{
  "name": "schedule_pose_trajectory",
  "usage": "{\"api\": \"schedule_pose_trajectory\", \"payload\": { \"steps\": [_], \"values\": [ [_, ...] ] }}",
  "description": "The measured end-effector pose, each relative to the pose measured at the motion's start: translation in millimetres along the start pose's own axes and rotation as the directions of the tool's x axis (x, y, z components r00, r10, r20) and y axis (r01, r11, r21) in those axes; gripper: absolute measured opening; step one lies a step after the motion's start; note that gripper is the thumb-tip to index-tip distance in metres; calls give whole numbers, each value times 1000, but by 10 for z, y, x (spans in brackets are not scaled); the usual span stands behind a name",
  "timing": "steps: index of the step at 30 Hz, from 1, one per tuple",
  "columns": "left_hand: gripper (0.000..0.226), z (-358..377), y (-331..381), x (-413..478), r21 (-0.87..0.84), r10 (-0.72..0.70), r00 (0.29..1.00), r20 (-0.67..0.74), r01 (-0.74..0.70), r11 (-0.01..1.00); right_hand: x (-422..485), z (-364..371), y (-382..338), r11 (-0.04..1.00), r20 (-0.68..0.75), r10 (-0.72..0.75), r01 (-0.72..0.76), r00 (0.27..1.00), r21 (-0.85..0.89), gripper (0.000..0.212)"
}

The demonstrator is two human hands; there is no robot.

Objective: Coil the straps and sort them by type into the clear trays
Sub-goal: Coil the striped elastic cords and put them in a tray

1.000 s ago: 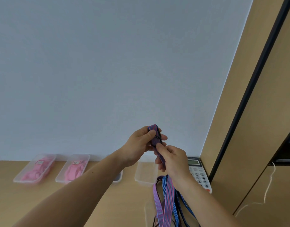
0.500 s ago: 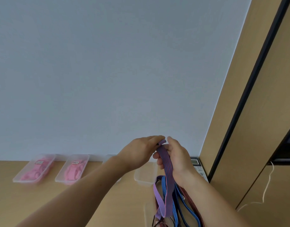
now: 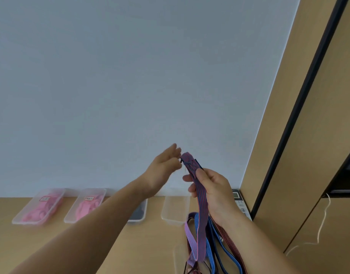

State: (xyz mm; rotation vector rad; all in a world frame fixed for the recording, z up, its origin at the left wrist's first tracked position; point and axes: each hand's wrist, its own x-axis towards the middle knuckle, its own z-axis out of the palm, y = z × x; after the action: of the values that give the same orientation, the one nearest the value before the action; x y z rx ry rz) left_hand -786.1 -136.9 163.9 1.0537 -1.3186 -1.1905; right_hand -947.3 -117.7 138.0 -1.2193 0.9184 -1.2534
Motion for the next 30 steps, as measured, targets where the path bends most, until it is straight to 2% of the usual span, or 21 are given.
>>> {"api": "schedule_pose_trajectory", "payload": {
  "steps": [1, 2, 4, 7, 13, 17, 19, 22, 26, 30],
  "values": [
    [48, 10, 6, 17, -91, -35, 999, 29, 37, 995, 7, 5, -3, 1000, -6, -15, 15, 1000, -4, 22],
    [37, 30, 11, 10, -106, -54, 995, 87, 63, 992, 13, 12, -1, 1000, -14, -28, 28, 1000, -11, 21],
    [37, 83, -20, -24, -108, -67, 984, 165, 86, 990, 25, 29, 14, 999, -22, -48, 48, 999, -14, 23],
    [35, 116, -53, -43, -125, -74, 987, 139, 92, 988, 46, 34, 52, 997, -17, -65, 64, 998, -36, 27],
    [26, 93, -80, -46, -70, -74, 988, 137, 84, 994, 76, -5, 140, 983, -38, -60, 53, 997, -177, 17],
    [30, 93, -58, -61, -22, -39, 980, 196, 44, 999, 98, -21, 168, 981, -92, -32, 14, 995, -195, 27],
    [21, 88, -66, -51, -9, -14, 985, 175, 15, 1000, 97, -13, 176, 975, -120, -9, -18, 993, -222, 32],
    [19, 88, -78, -2, 43, 17, 989, 149, -24, 999, 89, -30, 191, 973, -131, 60, -87, 990, -215, 43],
    [18, -8, -112, 44, 191, 58, 993, 105, -78, 979, 88, -73, 168, 977, -32, 153, -156, 988, -143, 42],
    [15, -1, -183, 25, 501, 180, 970, 164, -239, 832, 121, -49, 129, 982, -48, 161, -165, 986, -95, 47]
  ]
}}
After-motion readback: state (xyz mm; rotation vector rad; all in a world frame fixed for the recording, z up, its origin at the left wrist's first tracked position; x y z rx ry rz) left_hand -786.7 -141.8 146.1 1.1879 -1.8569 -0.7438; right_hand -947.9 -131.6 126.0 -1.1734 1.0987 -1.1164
